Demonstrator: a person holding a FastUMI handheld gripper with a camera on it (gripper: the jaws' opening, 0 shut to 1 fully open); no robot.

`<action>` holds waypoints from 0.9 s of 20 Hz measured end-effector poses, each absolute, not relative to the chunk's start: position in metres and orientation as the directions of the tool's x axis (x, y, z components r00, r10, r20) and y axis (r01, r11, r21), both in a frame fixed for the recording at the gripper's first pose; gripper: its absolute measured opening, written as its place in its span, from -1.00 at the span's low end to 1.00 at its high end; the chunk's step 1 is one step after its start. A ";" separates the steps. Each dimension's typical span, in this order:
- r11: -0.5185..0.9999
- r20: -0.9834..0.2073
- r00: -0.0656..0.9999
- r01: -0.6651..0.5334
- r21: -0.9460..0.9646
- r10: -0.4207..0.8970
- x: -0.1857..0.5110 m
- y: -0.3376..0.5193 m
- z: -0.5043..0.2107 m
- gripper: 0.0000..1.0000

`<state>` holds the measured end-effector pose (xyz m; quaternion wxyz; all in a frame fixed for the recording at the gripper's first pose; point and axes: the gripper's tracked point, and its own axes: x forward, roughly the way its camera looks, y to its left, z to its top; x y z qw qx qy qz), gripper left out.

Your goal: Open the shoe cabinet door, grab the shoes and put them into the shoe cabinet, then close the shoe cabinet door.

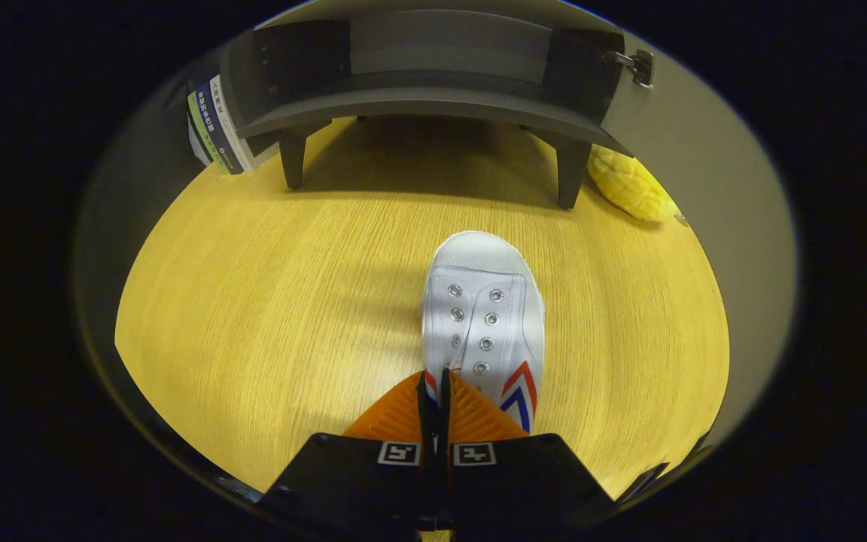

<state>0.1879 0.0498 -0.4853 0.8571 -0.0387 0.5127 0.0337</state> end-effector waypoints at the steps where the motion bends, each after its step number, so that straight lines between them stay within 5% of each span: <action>1: 0.995 -0.875 0.483 -0.088 -0.038 0.009 0.188 0.048 -0.480 -0.96; 8: 0.999 -0.809 0.586 -0.040 0.026 0.044 0.188 0.055 -0.419 -0.96; 18: 0.991 -0.548 0.826 -0.094 0.097 0.132 0.196 0.084 -0.224 -0.97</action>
